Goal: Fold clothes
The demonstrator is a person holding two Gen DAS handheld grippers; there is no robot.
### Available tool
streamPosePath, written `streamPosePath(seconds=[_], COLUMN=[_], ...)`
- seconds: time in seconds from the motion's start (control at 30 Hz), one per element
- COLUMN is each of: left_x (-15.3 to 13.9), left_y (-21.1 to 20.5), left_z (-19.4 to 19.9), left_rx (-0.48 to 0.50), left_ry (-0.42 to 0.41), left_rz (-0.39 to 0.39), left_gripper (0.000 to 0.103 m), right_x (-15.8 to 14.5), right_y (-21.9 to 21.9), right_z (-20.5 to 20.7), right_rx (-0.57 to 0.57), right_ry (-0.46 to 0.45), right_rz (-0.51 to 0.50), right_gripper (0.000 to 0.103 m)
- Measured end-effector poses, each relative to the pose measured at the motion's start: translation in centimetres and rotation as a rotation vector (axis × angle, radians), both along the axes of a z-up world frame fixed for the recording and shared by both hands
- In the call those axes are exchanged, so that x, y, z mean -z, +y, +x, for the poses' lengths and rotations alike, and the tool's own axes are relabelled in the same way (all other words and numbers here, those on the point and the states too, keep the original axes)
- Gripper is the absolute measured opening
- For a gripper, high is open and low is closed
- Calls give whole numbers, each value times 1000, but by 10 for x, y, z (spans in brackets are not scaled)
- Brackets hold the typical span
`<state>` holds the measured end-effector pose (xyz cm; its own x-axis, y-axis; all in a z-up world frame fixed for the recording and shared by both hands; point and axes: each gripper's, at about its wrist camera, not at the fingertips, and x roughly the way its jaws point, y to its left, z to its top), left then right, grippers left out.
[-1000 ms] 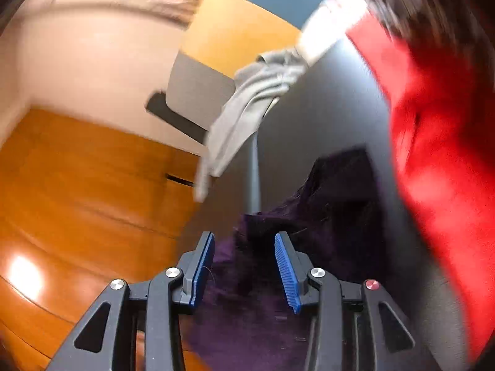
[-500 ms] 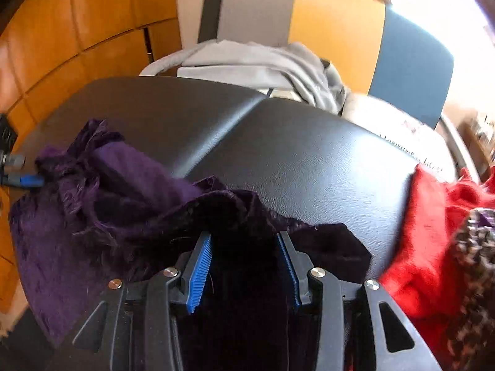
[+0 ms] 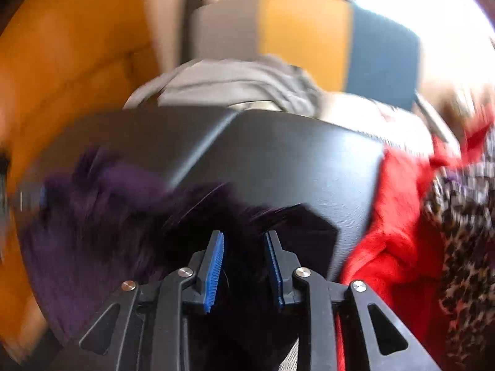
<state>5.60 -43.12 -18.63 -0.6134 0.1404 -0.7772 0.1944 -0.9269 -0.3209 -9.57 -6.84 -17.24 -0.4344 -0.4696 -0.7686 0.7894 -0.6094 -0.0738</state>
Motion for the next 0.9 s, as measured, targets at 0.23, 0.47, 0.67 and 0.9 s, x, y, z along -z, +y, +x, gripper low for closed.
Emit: streamPosePath(seconds=[0.23, 0.47, 0.67, 0.9], left_x=[-3, -3, -9, -12], left_y=[9, 1, -66, -79], left_z=[-12, -65, -85, -44], left_rx=[118, 152, -158, -184], left_ry=[10, -7, 85, 103], left_rz=[-233, -95, 207, 112], left_gripper=[88, 41, 74, 88], right_x=[30, 22, 6, 2], right_y=[-25, -7, 36, 36], right_z=[37, 6, -34, -6], right_rx=[-72, 80, 307, 170], right_ry=[150, 31, -86, -15], right_rz=[188, 45, -148, -89], right_gripper=[39, 30, 34, 40])
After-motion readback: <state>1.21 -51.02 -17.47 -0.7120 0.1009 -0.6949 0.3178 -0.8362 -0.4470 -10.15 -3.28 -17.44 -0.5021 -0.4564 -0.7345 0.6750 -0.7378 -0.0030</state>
